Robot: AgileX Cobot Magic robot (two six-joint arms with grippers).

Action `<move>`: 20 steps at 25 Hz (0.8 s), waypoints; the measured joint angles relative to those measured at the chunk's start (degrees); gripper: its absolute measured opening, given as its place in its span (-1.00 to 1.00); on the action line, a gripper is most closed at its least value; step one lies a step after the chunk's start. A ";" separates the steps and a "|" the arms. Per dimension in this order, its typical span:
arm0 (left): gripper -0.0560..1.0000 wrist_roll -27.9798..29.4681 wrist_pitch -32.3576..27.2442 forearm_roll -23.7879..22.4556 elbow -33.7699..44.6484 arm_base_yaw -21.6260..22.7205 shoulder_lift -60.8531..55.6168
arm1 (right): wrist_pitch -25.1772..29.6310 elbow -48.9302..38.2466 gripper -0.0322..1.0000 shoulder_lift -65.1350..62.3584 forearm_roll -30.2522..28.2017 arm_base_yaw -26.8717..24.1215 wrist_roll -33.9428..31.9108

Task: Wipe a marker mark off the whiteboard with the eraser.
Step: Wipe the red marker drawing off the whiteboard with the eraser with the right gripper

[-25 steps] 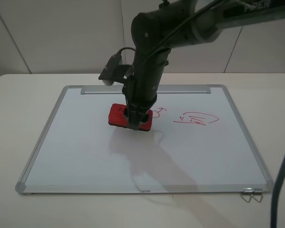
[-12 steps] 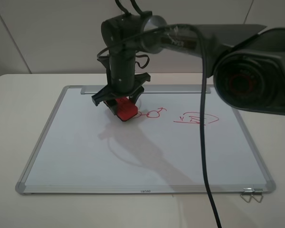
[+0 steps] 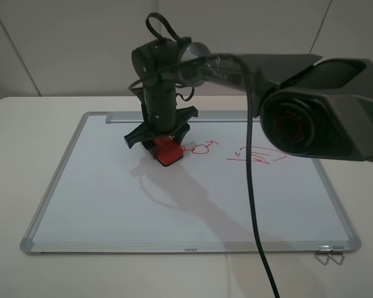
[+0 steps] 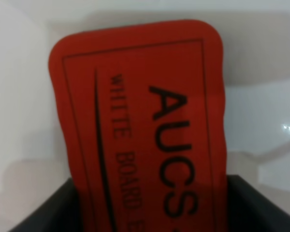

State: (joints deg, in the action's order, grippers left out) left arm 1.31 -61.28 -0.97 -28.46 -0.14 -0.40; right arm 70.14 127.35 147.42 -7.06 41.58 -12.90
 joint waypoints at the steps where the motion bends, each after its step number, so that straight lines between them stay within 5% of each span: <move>1: 0.58 0.00 0.00 0.00 0.00 0.00 0.00 | 0.05 0.13 0.04 0.12 0.31 -0.13 0.00; 20: 0.58 0.00 0.00 0.00 0.00 0.00 0.00 | -2.18 -5.61 0.04 -1.55 3.07 -10.02 0.22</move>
State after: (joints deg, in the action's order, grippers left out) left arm 1.31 -61.28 -0.97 -28.46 -0.14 -0.40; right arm 67.96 121.73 145.87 -3.99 31.55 -12.69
